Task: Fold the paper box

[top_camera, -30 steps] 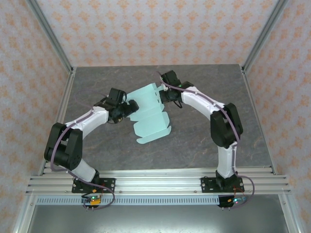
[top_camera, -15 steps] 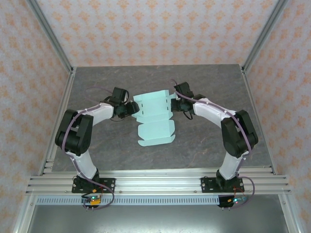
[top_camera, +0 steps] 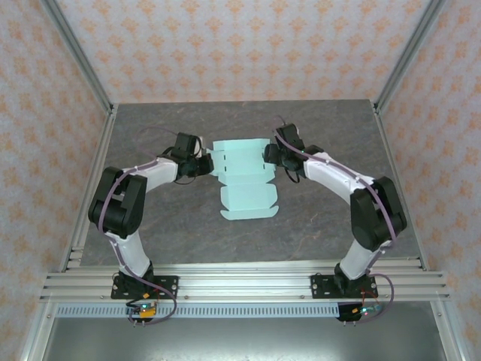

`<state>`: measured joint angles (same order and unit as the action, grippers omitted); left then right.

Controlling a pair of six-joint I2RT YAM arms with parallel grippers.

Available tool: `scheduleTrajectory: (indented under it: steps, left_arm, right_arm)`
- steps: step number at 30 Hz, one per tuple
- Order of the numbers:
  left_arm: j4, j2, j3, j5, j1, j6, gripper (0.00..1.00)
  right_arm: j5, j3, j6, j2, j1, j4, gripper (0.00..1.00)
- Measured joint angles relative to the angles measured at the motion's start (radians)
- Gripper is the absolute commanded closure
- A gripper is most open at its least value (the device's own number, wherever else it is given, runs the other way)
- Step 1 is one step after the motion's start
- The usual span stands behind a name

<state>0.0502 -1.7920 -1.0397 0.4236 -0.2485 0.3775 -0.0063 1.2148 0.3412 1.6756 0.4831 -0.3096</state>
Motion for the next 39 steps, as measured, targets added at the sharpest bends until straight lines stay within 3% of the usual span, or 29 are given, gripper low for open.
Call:
scheduleTrajectory:
  steps: [2, 7, 19, 22, 25, 28, 34, 37, 39]
  left_arm:
    - [-0.025, 0.048, 0.037, -0.012, -0.019, -0.023, 1.0]
    - [-0.156, 0.156, 0.113, -0.037, -0.08, -0.072, 1.0]
    - [-0.422, 0.217, 0.241, -0.126, -0.178, -0.152, 1.0]
    - [-0.446, 0.217, 0.252, -0.144, -0.191, -0.159, 1.0]
    - [-0.467, 0.217, 0.262, -0.166, -0.197, -0.159, 1.0]
    - [-0.489, 0.217, 0.281, -0.172, -0.197, -0.159, 1.0]
    - [-0.516, 0.238, 0.322, -0.179, -0.198, -0.151, 1.0]
    - [-0.519, 0.258, 0.338, -0.196, -0.202, -0.151, 1.0]
    - [-0.52, 0.267, 0.341, -0.203, -0.204, -0.143, 1.0]
  right_arm:
    - [0.027, -0.001, 0.071, -0.042, 0.0, -0.016, 0.0]
    - [0.027, 0.037, 0.324, -0.13, -0.003, -0.098, 0.01]
    - [-0.358, 0.27, 0.902, 0.039, -0.02, -0.157, 0.01]
    - [-0.423, 0.315, 0.974, 0.134, -0.027, -0.161, 0.1]
    - [-0.459, 0.376, 1.014, 0.213, -0.039, -0.186, 0.12]
    - [-0.463, 0.407, 1.028, 0.238, -0.048, -0.2, 0.24]
    - [-0.475, 0.43, 1.078, 0.245, -0.055, -0.198, 0.16]
    - [-0.491, 0.459, 1.089, 0.28, -0.054, -0.198, 0.28]
    - [-0.503, 0.476, 1.085, 0.312, -0.054, -0.198, 0.46]
